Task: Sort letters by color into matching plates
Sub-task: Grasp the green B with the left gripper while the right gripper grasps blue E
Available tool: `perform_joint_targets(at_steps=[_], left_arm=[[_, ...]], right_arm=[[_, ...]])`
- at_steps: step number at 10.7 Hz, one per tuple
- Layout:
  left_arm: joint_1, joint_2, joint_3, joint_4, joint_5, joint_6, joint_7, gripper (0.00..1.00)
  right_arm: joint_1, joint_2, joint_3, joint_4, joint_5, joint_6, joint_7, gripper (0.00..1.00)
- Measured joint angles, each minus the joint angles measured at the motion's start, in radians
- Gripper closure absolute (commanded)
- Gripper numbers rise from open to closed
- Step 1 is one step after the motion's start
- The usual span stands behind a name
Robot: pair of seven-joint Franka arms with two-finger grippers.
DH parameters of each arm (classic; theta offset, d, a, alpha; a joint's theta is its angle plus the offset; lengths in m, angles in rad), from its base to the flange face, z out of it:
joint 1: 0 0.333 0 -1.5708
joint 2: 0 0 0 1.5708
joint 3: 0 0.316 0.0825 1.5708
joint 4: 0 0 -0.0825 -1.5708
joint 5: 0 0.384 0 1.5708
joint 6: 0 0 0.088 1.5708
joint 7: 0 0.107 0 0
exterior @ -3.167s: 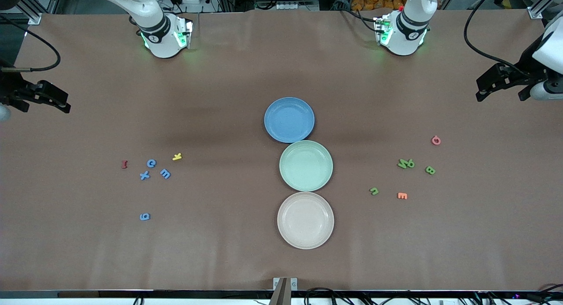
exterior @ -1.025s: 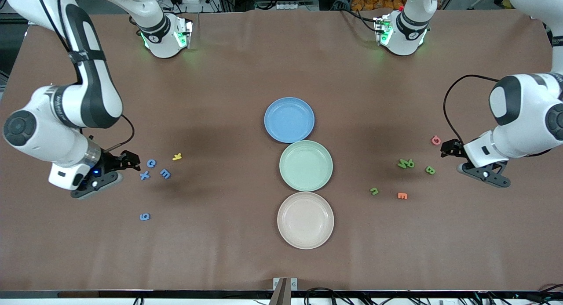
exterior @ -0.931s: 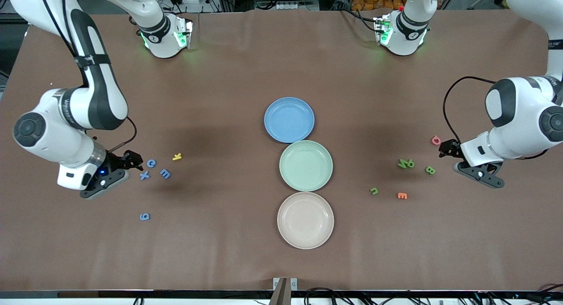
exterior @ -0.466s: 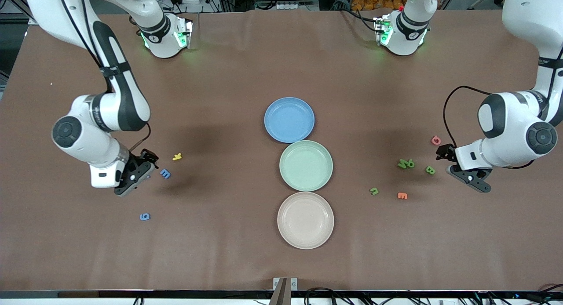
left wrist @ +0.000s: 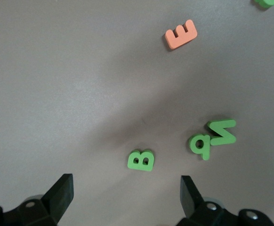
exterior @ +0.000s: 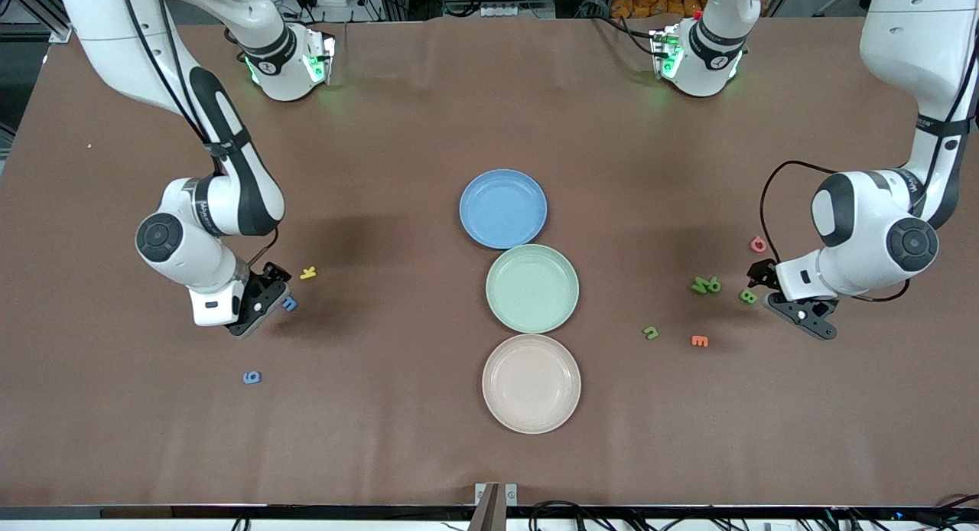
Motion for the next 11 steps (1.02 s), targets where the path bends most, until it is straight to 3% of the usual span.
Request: perform_joint_targets(at_steps=[6, 11], left_arm=[[0.000, 0.026, 0.000, -0.092, 0.001, 0.145, 0.004, 0.00], [0.002, 0.051, 0.000, -0.116, 0.001, 0.205, 0.004, 0.09]], right_arm=[[-0.005, 0.049, -0.001, -0.011, 0.000, 0.075, -0.043, 0.00], [-0.003, 0.059, 0.002, -0.011, -0.001, 0.098, -0.053, 0.00]])
